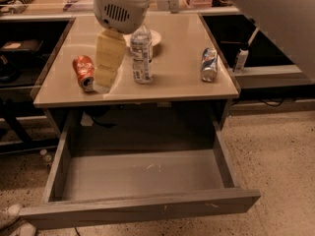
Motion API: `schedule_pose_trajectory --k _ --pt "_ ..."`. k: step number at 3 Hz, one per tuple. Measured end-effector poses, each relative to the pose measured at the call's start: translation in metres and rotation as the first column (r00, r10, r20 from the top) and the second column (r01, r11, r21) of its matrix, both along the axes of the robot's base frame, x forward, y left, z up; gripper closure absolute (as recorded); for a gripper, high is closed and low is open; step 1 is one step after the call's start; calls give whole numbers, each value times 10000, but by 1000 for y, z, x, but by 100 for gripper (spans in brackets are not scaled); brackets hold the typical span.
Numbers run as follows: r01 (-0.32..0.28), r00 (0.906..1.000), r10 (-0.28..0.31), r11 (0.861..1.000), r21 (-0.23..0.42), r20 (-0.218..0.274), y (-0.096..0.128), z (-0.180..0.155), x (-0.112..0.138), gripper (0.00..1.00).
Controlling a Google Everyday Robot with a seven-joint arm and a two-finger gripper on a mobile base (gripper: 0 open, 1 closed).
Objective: Place coke can into top drawer
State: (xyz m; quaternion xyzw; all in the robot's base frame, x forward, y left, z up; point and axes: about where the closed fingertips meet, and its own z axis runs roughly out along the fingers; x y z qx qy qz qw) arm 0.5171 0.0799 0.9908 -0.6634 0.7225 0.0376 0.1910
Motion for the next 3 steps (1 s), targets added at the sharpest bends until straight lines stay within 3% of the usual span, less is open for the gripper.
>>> schedule_pose_trajectory --k 1,3 --pt "-24 10000 24 10000 4 7 1 0 0 0" --pt "-485 9970 511 9978 452 -587 57 -22 49 0"
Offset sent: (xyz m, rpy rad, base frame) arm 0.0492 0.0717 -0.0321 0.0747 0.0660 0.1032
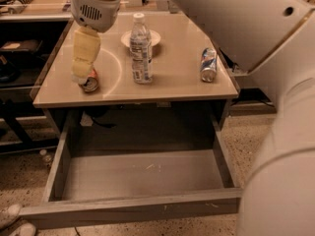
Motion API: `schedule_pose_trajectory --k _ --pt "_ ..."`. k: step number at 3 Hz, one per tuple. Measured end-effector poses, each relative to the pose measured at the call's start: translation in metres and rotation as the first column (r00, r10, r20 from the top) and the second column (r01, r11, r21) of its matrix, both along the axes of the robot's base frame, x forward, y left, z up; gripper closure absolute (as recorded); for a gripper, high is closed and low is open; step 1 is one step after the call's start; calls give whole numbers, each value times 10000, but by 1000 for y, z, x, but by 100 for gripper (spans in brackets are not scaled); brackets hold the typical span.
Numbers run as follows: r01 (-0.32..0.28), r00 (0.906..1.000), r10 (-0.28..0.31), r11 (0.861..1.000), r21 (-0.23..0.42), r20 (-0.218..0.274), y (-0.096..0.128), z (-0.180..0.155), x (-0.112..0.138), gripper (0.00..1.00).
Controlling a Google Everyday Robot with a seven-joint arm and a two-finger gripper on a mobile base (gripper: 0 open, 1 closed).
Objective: Place coke can into top drawer
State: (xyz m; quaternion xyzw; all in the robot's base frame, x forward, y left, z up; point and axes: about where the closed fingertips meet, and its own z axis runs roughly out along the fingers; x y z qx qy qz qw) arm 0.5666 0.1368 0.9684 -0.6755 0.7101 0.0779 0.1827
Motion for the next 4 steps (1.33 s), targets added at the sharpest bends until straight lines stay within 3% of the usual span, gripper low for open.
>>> schedule_pose_trajectory --k 1,2,3,4 --pt "-47 9990 63 9993 358 -442 24 -11 21 0" --pt "40 9991 -19 9987 501 -415 27 -11 25 0" --pt "831 9927 -712 9888 1241 -976 32 -25 42 0" --pt "1683 9773 -1421 9713 1682 -1572 31 -40 58 0"
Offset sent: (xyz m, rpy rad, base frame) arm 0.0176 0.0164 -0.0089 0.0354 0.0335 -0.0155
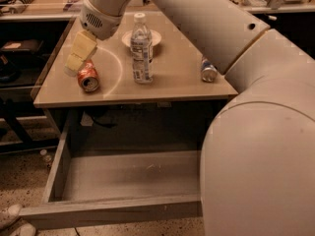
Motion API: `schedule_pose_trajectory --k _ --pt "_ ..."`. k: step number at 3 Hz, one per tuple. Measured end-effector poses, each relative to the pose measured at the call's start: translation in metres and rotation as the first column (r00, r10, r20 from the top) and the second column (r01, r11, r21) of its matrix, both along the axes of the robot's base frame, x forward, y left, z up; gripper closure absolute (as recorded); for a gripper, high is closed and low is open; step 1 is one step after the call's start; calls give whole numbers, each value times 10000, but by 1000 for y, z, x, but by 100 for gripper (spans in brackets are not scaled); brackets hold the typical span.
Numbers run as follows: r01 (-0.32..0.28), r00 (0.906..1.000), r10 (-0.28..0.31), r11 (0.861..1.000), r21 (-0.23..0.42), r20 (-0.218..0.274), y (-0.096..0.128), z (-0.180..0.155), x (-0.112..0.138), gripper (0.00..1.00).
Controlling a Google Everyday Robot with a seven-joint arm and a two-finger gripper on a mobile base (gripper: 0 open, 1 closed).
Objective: Place coke can into top drawer
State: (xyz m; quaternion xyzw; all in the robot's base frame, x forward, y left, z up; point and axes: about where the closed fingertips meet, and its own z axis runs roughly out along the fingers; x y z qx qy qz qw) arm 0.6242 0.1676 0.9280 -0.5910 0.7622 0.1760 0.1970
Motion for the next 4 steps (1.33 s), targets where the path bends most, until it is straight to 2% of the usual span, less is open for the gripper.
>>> schedule_pose_trajectory --k 1,2,4 --pt "646 9968 -639 9978 144 -478 -4 -13 9 0" --pt "666 9966 -658 9977 144 -496 -3 -14 9 0" --pt "1584 9854 -1546 9860 513 -715 33 -17 36 0"
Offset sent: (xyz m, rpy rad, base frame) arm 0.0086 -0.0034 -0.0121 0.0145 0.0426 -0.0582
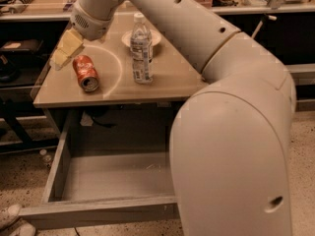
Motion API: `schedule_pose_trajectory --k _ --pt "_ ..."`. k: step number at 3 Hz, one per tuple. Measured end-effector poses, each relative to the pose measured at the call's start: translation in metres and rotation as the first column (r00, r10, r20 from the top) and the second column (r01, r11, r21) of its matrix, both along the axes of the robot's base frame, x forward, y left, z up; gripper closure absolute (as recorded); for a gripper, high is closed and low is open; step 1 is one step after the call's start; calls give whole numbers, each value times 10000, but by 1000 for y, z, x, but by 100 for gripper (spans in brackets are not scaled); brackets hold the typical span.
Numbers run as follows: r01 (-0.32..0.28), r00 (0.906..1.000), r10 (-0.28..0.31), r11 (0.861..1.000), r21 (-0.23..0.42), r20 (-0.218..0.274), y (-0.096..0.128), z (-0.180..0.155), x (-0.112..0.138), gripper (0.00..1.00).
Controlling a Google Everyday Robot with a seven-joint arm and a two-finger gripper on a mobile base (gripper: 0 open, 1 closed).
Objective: Place coke can into top drawer
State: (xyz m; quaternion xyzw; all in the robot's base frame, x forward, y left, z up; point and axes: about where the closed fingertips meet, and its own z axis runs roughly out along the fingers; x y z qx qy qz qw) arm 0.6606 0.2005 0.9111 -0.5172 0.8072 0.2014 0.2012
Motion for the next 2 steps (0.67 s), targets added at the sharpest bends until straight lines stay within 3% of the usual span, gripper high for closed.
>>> schedule_pose_trajectory --k 2 --pt "465 9961 -450 9988 181 -762 27 -29 9 0"
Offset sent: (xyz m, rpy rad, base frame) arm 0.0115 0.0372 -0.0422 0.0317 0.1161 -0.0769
